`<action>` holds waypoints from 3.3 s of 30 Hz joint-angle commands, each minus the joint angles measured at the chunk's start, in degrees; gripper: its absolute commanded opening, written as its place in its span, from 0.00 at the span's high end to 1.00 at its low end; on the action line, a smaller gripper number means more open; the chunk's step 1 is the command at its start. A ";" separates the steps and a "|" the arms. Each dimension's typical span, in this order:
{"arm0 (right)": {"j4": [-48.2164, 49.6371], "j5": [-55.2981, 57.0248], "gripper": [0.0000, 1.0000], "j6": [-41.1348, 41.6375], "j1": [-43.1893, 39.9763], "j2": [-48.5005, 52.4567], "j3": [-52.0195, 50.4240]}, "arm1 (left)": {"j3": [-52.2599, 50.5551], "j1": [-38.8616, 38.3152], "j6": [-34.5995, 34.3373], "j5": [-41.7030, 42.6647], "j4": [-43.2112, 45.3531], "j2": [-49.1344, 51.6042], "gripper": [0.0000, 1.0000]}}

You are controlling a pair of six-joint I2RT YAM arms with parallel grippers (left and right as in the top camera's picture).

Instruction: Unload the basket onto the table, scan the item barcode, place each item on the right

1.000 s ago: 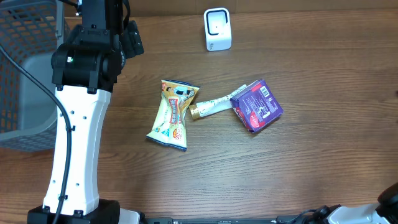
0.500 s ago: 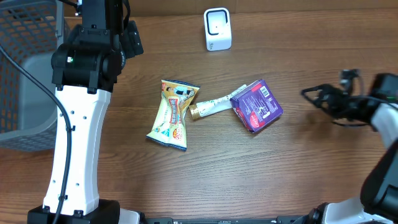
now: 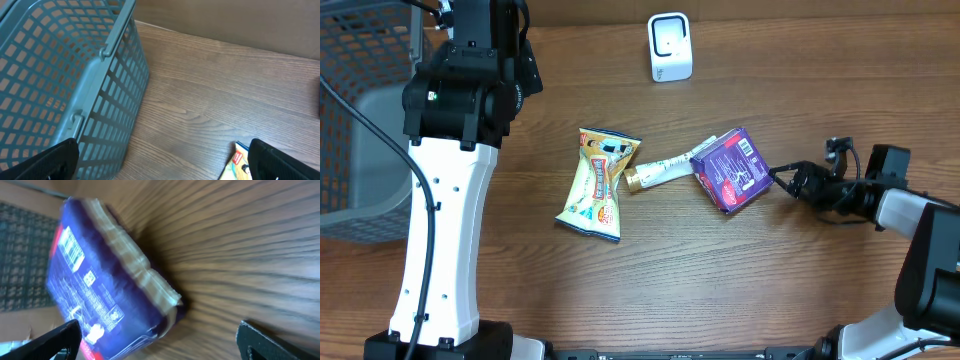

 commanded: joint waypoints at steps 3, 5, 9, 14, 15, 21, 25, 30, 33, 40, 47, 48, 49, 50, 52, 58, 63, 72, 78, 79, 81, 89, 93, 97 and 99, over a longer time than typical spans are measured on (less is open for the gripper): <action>10.51 -1.22 0.00 7.85 0.52 2.14 -6.60 | -0.09 0.35 0.46 -1.62 -0.13 -0.28 0.00; 15.96 -2.34 0.00 10.64 0.66 3.89 -7.91 | -0.09 0.35 0.46 -1.62 -0.17 -0.28 0.00; 22.64 -4.11 0.00 14.51 1.79 10.16 -8.00 | -0.09 0.35 0.46 -1.62 -0.68 -0.28 0.00; 25.51 -6.78 0.00 14.84 4.81 15.41 -8.00 | -0.09 0.35 0.46 -1.62 -1.05 -0.28 0.00; 25.49 -6.78 0.03 14.84 5.42 15.78 -8.00 | -0.09 0.35 0.46 -1.60 -1.05 -0.28 0.00; 24.11 -5.22 0.35 14.53 8.35 16.06 -8.02 | -0.09 0.35 0.46 -1.62 -1.64 -0.28 0.00; 24.17 -5.25 0.54 12.33 8.09 16.06 -8.02 | -0.09 0.35 0.46 -1.64 -2.10 -0.28 0.00; 24.00 -5.49 0.87 10.21 7.91 16.04 -8.00 | -0.09 0.35 0.46 -1.62 -2.08 -0.28 0.00; 24.87 -6.58 0.90 10.03 7.91 16.04 -8.00 | -0.09 0.35 0.46 -1.62 -2.10 -0.28 0.00; 28.76 -16.02 0.96 11.47 6.97 13.53 -7.93 | -0.09 0.35 0.46 -1.62 -2.10 -0.28 0.00; 26.36 -18.21 0.96 15.43 5.31 4.87 -7.93 | -0.09 0.35 0.42 -1.16 -2.10 -0.28 0.00; 26.38 -18.47 0.96 16.94 5.20 3.67 -7.93 | -0.09 0.35 0.37 -1.16 -2.10 -0.28 0.00; 26.38 -18.86 0.96 18.38 5.11 2.32 -7.89 | -0.09 0.35 0.22 -1.14 -2.10 -0.28 0.00; 26.40 -19.76 0.96 19.65 5.11 0.37 -7.89 | -0.09 0.35 0.24 -1.14 -2.10 -0.28 0.00; 26.34 -20.09 0.96 22.56 5.14 -4.81 -7.89 | -0.09 0.35 0.24 -1.16 -2.10 -0.28 0.00; 26.34 -20.41 0.96 24.06 5.14 -15.91 -7.89 | -0.09 0.35 0.22 -1.11 -2.10 -0.28 0.00; 19.76 -11.93 0.96 22.10 5.07 -17.59 -7.89 | -0.09 0.35 0.20 1.25 -2.10 -0.28 0.00; 5.05 4.52 0.49 11.76 5.03 -17.62 -6.43 | -0.09 0.35 0.24 1.81 -2.05 -0.28 0.00; -2.56 5.81 0.28 11.47 5.14 -18.25 -0.22 | -0.09 0.35 0.24 1.84 -2.08 -0.26 0.00; -4.70 5.88 0.23 11.47 5.14 -18.80 1.14 | -0.11 0.35 0.24 1.81 -2.10 -0.26 0.00; -12.02 7.85 0.17 9.92 5.14 -20.92 4.66 | -0.09 0.35 0.24 1.81 -2.10 -0.26 0.00; -49.77 35.19 0.00 25.53 6.82 -35.15 16.31 | -0.09 0.35 0.24 1.81 -1.38 -0.26 0.00; -58.10 26.86 0.00 19.98 6.86 -40.17 16.00 | -0.09 0.35 0.24 1.81 -1.27 -0.26 0.00; -62.34 33.24 0.00 27.34 7.50 -41.09 10.84 | -0.09 0.35 0.22 1.86 -1.25 -0.26 0.00; -62.20 33.05 0.03 35.06 7.78 -41.03 5.42 | -0.11 0.35 0.20 1.90 -1.42 -0.26 0.00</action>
